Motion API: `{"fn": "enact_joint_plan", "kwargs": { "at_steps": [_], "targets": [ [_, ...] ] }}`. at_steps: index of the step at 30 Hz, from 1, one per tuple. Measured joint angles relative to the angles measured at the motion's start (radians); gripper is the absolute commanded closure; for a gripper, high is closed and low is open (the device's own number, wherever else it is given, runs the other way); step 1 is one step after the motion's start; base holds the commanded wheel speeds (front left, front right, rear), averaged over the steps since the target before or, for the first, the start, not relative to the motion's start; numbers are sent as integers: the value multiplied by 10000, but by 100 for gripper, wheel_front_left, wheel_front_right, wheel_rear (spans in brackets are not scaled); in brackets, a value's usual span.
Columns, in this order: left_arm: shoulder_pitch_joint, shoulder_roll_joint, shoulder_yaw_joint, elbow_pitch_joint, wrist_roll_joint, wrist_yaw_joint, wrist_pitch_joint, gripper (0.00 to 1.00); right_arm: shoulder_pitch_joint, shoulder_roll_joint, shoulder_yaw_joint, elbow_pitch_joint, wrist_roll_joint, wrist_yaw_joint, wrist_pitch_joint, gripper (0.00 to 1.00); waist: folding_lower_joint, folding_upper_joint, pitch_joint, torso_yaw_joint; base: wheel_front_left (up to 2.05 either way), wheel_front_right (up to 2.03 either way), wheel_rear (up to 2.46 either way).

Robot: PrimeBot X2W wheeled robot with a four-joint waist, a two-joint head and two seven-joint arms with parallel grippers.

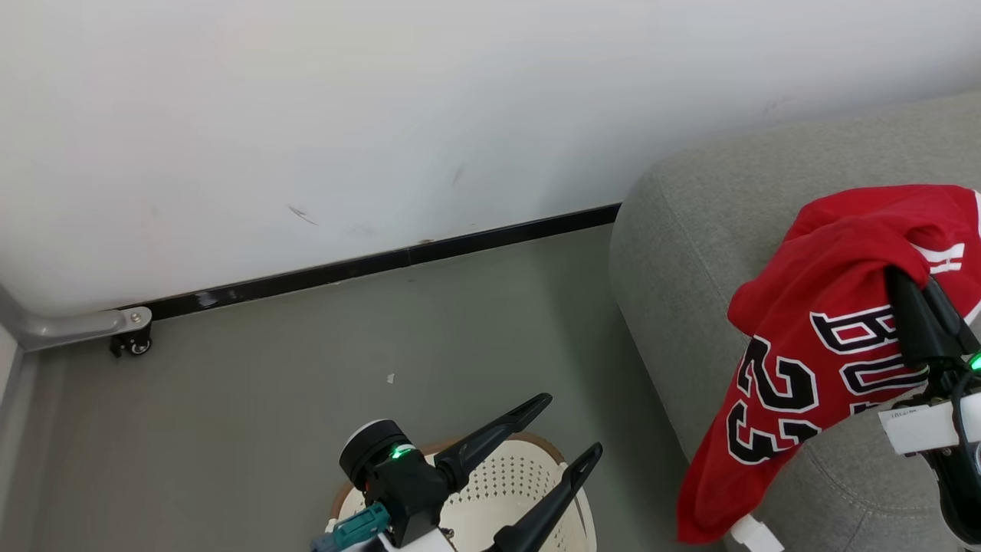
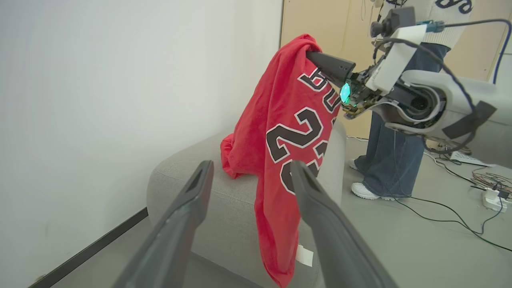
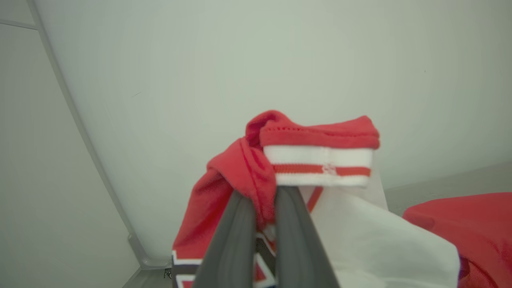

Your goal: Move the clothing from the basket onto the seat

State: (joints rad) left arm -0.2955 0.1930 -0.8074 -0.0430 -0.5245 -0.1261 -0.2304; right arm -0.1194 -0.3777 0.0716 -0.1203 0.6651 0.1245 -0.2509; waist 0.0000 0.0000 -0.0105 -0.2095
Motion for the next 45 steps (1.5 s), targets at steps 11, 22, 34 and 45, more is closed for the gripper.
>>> {"fn": "enact_joint_plan", "kwargs": {
  "at_steps": [11,22,34,45],
  "targets": [
    [0,-38,-165,-48,0,-2,-2,0,474,163,-466,-90,-370,0,0,100,0,0,116,-456,0,0,0],
    [-15,-36,-224,-90,2,-2,-4,0,377,113,-721,387,-449,0,0,100,0,0,412,-673,0,0,0],
    [-353,100,67,-107,238,90,0,0,-2650,-414,-1824,1724,-416,0,493,100,0,0,1058,-586,0,0,0],
    [-1011,84,-107,-495,485,90,280,0,-5401,-1095,-2744,3312,-633,0,1206,100,0,0,1863,-373,0,0,0]
  ]
}}
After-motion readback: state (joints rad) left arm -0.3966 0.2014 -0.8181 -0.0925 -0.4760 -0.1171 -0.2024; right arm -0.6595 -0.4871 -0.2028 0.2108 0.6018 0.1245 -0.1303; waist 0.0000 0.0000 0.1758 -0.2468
